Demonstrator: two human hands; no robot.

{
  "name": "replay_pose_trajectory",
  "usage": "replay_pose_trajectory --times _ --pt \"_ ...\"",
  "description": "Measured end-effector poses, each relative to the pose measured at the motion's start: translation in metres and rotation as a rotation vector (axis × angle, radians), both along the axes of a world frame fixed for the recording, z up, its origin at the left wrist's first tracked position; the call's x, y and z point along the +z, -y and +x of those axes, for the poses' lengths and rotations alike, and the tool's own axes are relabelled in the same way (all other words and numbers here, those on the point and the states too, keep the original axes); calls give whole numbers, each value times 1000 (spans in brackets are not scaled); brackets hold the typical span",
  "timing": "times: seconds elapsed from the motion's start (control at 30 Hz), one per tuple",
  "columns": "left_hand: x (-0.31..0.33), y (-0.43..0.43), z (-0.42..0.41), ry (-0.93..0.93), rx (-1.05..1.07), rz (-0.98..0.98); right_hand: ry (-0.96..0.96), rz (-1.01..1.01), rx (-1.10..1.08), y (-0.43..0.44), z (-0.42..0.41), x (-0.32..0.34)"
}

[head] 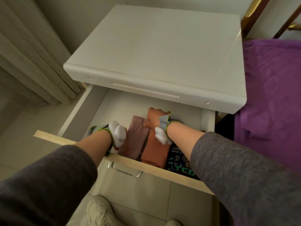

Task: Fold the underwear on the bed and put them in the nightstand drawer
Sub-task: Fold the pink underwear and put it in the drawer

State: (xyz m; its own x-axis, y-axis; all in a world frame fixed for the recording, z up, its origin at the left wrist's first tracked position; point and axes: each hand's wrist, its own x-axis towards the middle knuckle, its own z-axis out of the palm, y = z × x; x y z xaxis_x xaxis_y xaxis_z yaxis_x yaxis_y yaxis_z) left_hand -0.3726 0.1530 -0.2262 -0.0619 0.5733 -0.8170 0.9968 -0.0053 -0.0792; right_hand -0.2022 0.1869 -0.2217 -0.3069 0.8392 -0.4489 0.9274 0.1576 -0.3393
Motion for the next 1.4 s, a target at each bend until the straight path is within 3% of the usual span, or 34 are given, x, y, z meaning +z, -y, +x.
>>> replay_pose_trajectory --times 0.17,0.27,0.37,0.53,0.73,0.9,1.0,1.17,1.4 --pt "18 2 8 -14 -250 119 -81 219 102 4 0 2" --pt "23 5 17 174 -77 -21 3 202 341 7 -2 6" --pt "24 10 25 266 88 -236 109 66 382 10 0 1" --pt "30 12 27 282 130 -240 140 -13 374 12 6 -3" --pt "60 27 19 262 -47 -27 52 110 369 34 21 19" --pt "96 55 17 456 -19 12 -32 81 330 72 59 59" --pt "108 76 22 471 -124 35 -96 19 304 102 77 81" --pt "109 97 35 442 -260 307 -22 20 380 145 96 106" --pt "105 93 38 402 -263 400 100 50 425 156 97 104"
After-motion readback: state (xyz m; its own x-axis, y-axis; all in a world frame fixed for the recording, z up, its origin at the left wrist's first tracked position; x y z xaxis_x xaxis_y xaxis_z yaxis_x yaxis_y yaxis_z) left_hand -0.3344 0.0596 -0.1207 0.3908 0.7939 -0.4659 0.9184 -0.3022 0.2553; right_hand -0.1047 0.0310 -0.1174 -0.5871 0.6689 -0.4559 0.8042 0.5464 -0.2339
